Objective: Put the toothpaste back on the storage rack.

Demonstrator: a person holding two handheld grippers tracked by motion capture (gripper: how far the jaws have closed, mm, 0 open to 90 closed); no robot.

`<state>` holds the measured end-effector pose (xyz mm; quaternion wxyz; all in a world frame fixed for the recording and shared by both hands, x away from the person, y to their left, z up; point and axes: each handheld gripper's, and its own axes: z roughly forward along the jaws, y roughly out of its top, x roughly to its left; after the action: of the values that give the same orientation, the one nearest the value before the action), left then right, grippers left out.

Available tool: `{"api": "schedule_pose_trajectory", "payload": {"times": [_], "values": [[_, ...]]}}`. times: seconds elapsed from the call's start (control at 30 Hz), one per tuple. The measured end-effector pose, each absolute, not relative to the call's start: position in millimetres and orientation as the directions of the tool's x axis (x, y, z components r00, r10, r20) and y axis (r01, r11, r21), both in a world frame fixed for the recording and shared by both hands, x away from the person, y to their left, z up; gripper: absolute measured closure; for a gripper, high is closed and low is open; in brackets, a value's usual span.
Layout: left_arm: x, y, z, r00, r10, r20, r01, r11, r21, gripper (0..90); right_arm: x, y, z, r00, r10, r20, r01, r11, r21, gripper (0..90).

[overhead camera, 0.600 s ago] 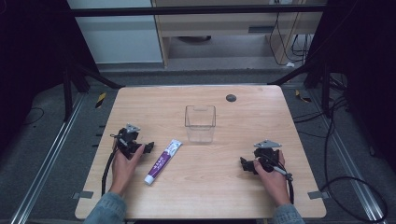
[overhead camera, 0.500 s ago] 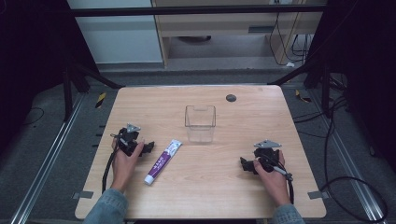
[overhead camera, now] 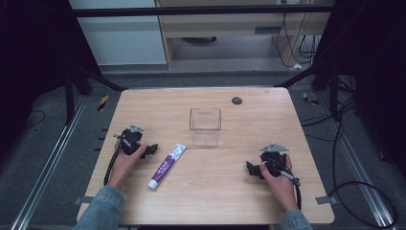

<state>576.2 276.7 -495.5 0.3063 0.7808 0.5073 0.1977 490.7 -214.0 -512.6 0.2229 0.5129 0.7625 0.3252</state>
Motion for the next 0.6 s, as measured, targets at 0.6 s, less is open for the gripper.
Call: {"api": "schedule_pose_trajectory", "payload": {"times": [0.6], "values": [[536,241,-428,0.511,0.858,0.047,0.655,-0.425,0.625,11.2,491,-214,-513,-0.374,0.927,-0.006,0.638,0.262,0.725,1.0]]}}
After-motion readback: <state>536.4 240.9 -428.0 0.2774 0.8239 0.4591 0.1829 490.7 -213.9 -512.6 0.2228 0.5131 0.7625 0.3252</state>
